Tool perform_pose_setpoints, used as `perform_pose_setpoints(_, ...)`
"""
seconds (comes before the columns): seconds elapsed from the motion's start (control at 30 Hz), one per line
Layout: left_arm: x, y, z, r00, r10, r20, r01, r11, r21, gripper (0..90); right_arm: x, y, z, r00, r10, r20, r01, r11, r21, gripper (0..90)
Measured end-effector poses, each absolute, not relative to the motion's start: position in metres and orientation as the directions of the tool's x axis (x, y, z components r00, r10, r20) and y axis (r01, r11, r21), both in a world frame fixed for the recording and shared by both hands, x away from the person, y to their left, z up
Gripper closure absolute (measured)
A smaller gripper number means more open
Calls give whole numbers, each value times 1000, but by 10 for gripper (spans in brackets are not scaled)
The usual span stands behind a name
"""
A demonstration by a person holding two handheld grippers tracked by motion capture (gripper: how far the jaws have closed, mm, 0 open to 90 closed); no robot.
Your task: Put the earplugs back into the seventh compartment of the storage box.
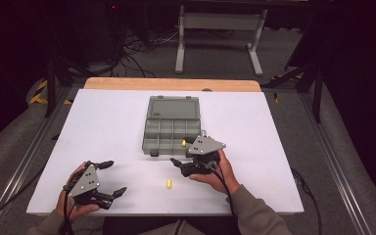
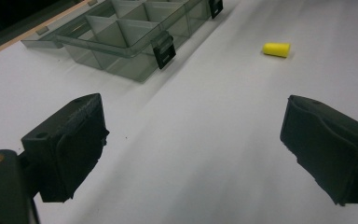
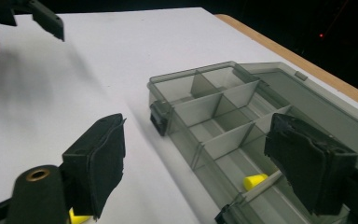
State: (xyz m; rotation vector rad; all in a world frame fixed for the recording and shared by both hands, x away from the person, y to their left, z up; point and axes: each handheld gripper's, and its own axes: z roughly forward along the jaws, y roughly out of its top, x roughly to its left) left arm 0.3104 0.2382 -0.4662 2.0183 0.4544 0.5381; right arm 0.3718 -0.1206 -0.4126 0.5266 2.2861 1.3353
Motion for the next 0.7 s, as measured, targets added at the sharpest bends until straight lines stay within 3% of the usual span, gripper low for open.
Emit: perform_pose_setpoints(0.7,310,238,-466,834,520,186,98,-472,876,76,344,-111,-430,-885,436,-162,104,525,845,184)
